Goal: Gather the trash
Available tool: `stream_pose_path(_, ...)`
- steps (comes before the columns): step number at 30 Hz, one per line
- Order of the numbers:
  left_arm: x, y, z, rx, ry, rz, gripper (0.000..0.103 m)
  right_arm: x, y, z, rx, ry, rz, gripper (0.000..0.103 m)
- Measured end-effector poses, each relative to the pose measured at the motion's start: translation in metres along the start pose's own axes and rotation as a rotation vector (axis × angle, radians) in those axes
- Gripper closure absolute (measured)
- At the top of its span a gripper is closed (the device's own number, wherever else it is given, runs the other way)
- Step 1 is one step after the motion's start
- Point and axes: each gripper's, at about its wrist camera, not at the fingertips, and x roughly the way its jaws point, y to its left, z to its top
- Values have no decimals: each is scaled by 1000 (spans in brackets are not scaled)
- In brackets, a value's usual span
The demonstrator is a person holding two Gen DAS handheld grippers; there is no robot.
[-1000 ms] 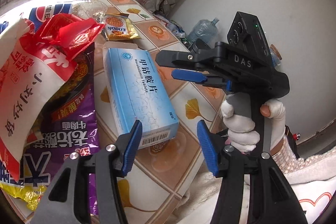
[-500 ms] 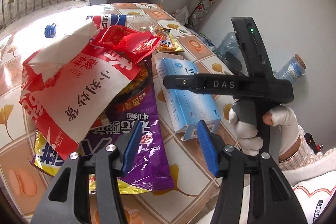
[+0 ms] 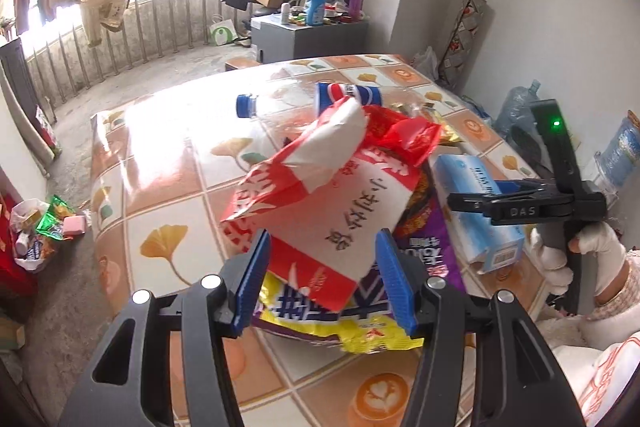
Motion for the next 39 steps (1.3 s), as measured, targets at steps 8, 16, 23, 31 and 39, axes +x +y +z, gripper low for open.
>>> stream_pose_path(8, 52, 27, 3, 66, -12, 163, 50, 9, 16, 9, 21, 9, -4, 25)
stream_pose_path(16, 84, 35, 14, 149, -13, 144, 59, 13, 20, 12, 30, 8, -13, 27)
stream_pose_path(23, 83, 32, 11, 194, -37, 170, 92, 14, 22, 13, 35, 10, -12, 30)
stream_pose_path(31, 43, 16, 9, 270, -122, 238, 98, 9, 14, 12, 49, 5, 54, 33)
stream_pose_path(39, -10, 3, 24, 208, -205, 224, 99, -13, -9, 11, 108, -47, 176, 34)
